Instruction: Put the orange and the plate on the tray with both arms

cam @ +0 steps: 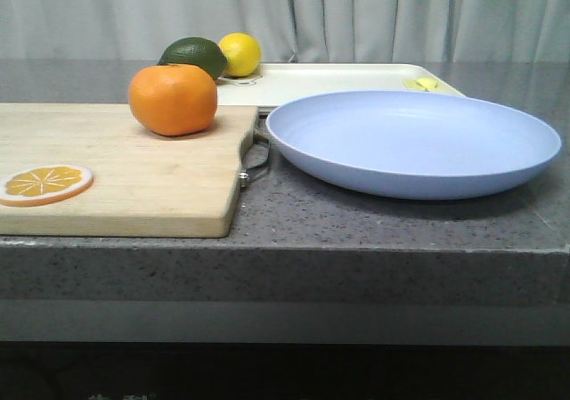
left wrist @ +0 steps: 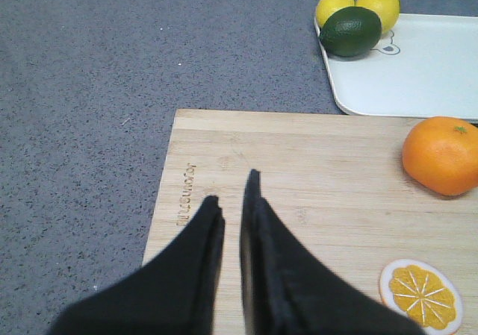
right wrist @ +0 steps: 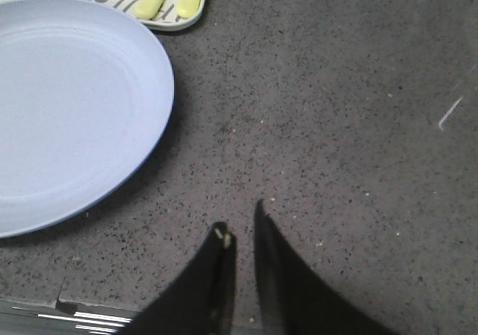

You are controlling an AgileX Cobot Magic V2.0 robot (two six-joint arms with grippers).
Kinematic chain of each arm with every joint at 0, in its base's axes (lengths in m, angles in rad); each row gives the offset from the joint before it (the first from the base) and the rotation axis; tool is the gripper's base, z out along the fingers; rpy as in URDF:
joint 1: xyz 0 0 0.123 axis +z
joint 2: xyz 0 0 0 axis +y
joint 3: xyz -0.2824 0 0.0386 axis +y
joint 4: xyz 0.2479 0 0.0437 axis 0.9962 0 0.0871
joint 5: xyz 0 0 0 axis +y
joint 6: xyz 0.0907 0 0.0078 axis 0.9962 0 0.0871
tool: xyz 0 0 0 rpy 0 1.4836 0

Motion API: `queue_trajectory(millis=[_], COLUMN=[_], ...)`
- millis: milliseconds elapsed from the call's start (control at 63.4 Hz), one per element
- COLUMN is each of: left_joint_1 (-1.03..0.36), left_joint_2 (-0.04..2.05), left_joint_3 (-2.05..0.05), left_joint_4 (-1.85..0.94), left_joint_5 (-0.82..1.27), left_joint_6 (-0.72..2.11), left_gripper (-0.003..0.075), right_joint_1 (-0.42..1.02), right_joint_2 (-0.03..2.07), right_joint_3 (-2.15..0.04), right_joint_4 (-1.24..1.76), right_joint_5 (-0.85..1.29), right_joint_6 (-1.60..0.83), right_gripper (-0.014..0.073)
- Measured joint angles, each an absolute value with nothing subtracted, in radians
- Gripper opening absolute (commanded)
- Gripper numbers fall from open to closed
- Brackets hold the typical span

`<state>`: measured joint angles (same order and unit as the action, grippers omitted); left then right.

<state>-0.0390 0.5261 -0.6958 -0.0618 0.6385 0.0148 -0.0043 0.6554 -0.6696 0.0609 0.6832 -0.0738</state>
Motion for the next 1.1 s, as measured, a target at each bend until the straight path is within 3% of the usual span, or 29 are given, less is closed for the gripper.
queue_trajectory(millis=[95, 126, 173, 284, 552, 851, 1104], left_joint_1=[-0.039, -0.039, -0.039, -0.06, -0.26, -0.474, -0.506], left_joint_2=[0.526, 0.526, 0.526, 0.53, 0.644, 0.934, 1.222], left_joint_3=[-0.696, -0.696, -0.696, -0.696, -0.696, -0.75, -0.914], left_joint_4=[-0.062, -0.062, -0.064, -0.08, -0.085, -0.086, -0.085], left_joint_5=[0.628, 0.627, 0.624, 0.622, 0.564, 0.414, 0.399], left_joint_6=[0.015, 0.015, 0.015, 0.022, 0.063, 0.063, 0.063], left_gripper=[0.0551, 0.0611, 0.0655, 0.064, 0.062, 0.062, 0.062], right_joint_1=[-0.004, -0.004, -0.004, -0.004, -0.004, 0.026, 0.032], right_joint_2=[0.668, 0.668, 0.67, 0.67, 0.67, 0.67, 0.67], right_joint_3=[-0.67, -0.67, -0.67, -0.67, -0.67, -0.67, -0.67], right_joint_4=[0.061, 0.061, 0.061, 0.061, 0.09, 0.091, 0.094], right_joint_5=[0.683, 0.683, 0.683, 0.685, 0.718, 0.727, 0.727], right_joint_6=[-0.074, -0.074, -0.074, -0.074, -0.074, -0.074, -0.074], right_gripper=[0.0633, 0.0669, 0.0648, 0.0619, 0.0613, 0.0613, 0.0613])
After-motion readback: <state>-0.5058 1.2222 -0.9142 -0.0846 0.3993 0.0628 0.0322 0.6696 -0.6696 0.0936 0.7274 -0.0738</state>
